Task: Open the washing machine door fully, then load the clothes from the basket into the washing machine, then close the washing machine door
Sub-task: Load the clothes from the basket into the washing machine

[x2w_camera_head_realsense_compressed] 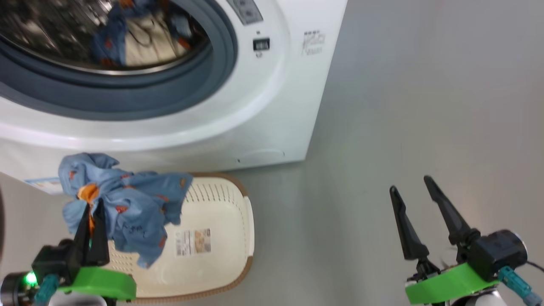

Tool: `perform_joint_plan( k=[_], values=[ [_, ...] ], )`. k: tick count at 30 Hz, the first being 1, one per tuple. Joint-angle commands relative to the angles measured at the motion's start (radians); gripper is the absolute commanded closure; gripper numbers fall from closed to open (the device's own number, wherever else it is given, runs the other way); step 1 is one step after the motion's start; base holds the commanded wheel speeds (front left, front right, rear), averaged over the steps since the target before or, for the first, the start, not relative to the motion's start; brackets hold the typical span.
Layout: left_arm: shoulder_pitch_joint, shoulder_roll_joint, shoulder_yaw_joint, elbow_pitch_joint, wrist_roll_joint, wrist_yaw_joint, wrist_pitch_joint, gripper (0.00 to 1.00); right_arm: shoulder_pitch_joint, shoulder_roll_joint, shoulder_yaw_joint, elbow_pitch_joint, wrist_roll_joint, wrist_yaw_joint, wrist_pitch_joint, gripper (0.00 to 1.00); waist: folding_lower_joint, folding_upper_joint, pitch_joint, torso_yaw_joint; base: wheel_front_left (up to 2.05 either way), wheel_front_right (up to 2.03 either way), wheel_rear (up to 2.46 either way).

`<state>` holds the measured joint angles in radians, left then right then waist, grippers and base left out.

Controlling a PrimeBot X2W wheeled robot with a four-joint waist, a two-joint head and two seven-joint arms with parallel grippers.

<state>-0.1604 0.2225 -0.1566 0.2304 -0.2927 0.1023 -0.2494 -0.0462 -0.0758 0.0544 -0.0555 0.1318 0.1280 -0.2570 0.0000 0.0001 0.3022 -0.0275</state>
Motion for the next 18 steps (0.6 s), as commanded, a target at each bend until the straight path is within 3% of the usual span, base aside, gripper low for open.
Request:
perform_joint_plan(
  k=[1,18],
  values=[
    [0.022,0.030,0.042,-0.053,0.011,0.005,-0.012,1.00,0.022,-0.001,0.022,-0.019,-0.004,0.003,-0.005,0.00,0.0000,-0.0001,-0.093,0.025,0.00,0.00,0.00],
    [0.202,0.057,0.026,-0.244,0.027,0.033,0.032,1.00,0.138,0.005,0.016,-0.024,-0.013,0.003,0.017,0.00,0.0000,-0.0001,-0.256,0.031,0.00,0.00,0.00]
  ],
)
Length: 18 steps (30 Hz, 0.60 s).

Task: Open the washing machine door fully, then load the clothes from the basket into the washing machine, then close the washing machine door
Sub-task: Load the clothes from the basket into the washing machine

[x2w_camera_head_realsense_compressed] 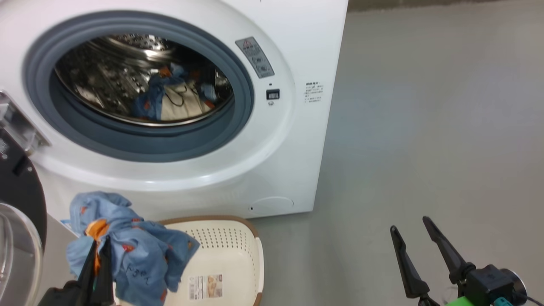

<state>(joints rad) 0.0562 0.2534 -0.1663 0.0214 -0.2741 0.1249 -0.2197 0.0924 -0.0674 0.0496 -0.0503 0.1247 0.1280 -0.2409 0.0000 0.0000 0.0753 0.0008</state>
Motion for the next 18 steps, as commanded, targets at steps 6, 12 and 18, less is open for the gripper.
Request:
perform_joint_plan(
  k=[6,12,18],
  values=[
    [0.016,0.033,0.034,-0.060,0.006,0.019,0.016,1.00,0.024,0.000,0.019,-0.038,-0.008,0.003,0.010,0.00,0.0000,0.0000,-0.058,0.007,0.00,0.00,0.00],
    [0.031,0.037,0.032,-0.071,0.002,0.023,0.024,1.00,0.034,0.002,0.019,-0.044,-0.011,0.003,0.014,0.00,0.0000,0.0000,-0.073,0.006,0.00,0.00,0.00],
    [0.041,0.043,0.032,-0.083,0.000,0.030,0.030,1.00,0.040,0.005,0.017,-0.046,-0.011,0.003,0.016,0.00,0.0000,0.0000,-0.081,0.002,0.00,0.00,0.00]
  ],
)
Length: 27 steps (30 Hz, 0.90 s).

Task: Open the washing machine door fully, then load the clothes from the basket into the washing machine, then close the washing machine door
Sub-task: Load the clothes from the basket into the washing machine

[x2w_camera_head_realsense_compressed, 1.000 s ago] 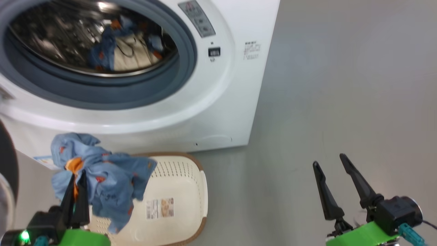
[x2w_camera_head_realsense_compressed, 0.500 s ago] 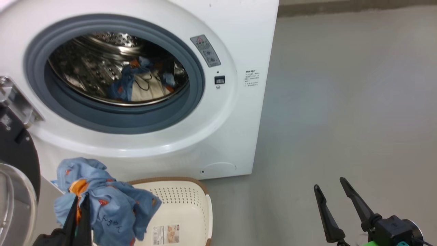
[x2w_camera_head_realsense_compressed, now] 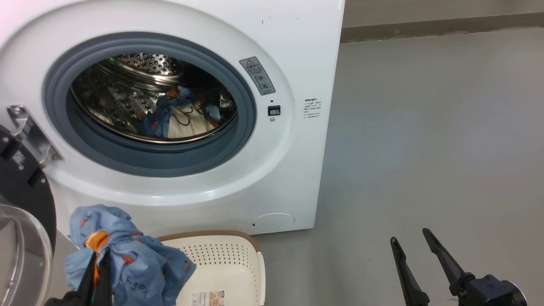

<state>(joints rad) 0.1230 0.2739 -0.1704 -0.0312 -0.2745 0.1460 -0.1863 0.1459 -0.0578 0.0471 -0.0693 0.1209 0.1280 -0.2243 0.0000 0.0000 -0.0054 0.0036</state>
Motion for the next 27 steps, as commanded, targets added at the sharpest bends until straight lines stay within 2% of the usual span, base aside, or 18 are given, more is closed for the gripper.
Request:
perform_joint_plan(
  k=[1,19,27],
  values=[
    [-0.025,0.023,0.036,-0.031,0.000,0.010,-0.003,1.00,-0.014,-0.004,0.019,-0.027,-0.007,0.003,-0.001,0.00,0.0000,0.0000,-0.001,-0.001,0.00,0.00,0.00],
    [-0.038,0.024,0.024,-0.032,-0.005,0.018,-0.009,1.00,-0.023,-0.001,0.025,-0.027,-0.008,0.003,-0.002,0.00,0.0000,0.0000,0.009,-0.005,0.00,0.00,0.00],
    [-0.091,0.016,0.014,-0.005,-0.014,0.011,-0.016,1.00,-0.037,-0.001,0.030,-0.039,-0.009,0.003,-0.003,0.00,0.0000,0.0000,0.050,-0.014,0.00,0.00,0.00]
  ],
)
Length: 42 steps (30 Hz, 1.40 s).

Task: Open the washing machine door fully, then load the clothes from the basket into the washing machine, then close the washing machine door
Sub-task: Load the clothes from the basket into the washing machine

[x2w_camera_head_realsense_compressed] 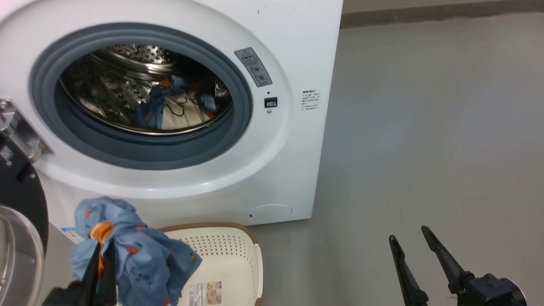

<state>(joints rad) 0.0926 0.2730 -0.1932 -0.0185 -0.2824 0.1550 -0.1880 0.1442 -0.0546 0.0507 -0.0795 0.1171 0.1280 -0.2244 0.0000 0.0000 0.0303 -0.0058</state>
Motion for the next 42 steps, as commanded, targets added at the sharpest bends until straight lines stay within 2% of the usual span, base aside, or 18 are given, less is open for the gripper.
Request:
perform_joint_plan(
  k=[1,15,23,28,36,42],
  values=[
    [-0.074,0.015,0.035,-0.008,-0.009,-0.002,-0.015,1.00,-0.039,-0.004,0.028,-0.032,-0.006,0.003,-0.003,0.00,0.0000,0.0000,0.024,-0.006,0.00,0.00,0.00],
    [-0.388,0.025,0.059,0.176,-0.053,-0.066,-0.035,1.00,-0.134,-0.016,0.013,-0.079,-0.018,0.003,-0.007,0.00,0.0000,0.0000,0.247,-0.044,0.00,0.00,0.00],
    [-0.645,0.092,0.091,0.306,-0.085,-0.123,0.008,1.00,-0.224,-0.004,0.019,-0.076,-0.002,0.003,-0.029,0.00,0.0000,0.0000,0.432,-0.117,0.00,0.00,0.00],
    [-0.773,0.145,0.095,0.345,-0.098,-0.153,0.098,1.00,-0.270,0.002,0.031,-0.053,0.015,0.003,-0.036,0.00,0.0000,0.0000,0.507,-0.156,0.00,0.00,0.00],
    [-0.971,0.232,0.088,0.378,-0.132,-0.209,0.307,1.00,-0.342,0.004,0.051,-0.067,0.100,0.003,-0.037,0.00,0.0000,0.0000,0.603,-0.229,0.00,0.00,0.00],
    [-1.103,0.316,0.094,0.425,-0.146,-0.230,0.447,1.00,-0.378,0.004,0.073,-0.067,0.161,0.003,-0.037,0.00,0.0000,0.0000,0.666,-0.300,0.00,0.00,0.00]
  ],
)
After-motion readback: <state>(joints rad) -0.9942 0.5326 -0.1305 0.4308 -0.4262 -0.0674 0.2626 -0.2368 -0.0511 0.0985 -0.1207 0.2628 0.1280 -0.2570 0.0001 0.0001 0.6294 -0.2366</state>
